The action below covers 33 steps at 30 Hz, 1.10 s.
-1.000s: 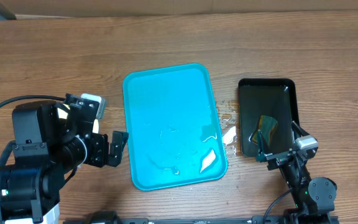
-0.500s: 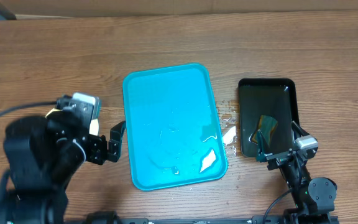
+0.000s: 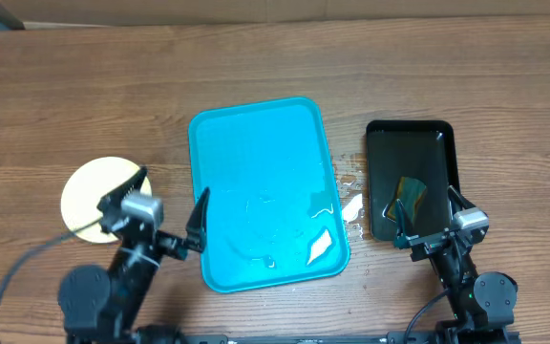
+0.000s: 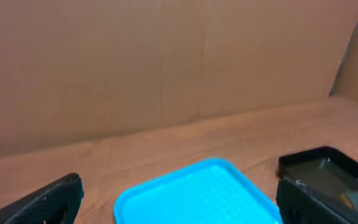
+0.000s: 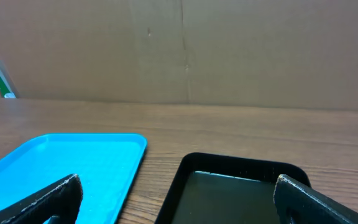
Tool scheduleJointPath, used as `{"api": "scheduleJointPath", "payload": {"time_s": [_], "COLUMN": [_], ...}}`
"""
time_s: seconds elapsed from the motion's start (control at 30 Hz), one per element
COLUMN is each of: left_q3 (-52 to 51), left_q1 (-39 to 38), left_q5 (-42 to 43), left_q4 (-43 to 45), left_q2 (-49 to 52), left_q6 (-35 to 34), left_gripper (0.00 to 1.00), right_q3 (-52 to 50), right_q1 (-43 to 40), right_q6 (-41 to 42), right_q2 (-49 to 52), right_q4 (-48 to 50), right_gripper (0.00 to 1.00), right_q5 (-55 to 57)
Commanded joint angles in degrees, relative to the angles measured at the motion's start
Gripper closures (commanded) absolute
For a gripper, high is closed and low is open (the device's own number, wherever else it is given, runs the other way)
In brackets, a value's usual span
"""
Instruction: Clean dirty plates on tray and stack at the side
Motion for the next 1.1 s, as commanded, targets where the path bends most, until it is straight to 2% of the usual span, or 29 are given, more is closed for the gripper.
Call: {"api": "scheduleJointPath", "payload": {"time_s": [0.0,0.4,0.67,1.07], "left_q3": [-6.7,-21.1,-30.3,-31.6], "left_q1": [-0.4,-0.4,-0.4,-1.5], "left_q5": [-0.5,-3.0,-3.2,-3.8], "left_q4": [4.1,10.5,18.8,13.4], "left_q2": [-6.5,-18.8,-18.6,-18.6], "left_q6": [-2.2,-2.2,-2.9,-2.9], "left_gripper": [0.0,0.0,0.0,0.0], "right_q3": [-0.6,-0.6,-0.6,-0.6], "right_q1": [0.3,0.3,0.3,0.3], "right_q6": [-0.1,-0.1,-0.1,-0.1], "right_q2": [-0.3,-0.3,-0.3,-0.3], "right_q4": [0.2,0.2,0.2,0.2], "right_gripper": [0.0,0.0,0.0,0.0], "right_q5": [0.1,0.1,0.1,0.1]}}
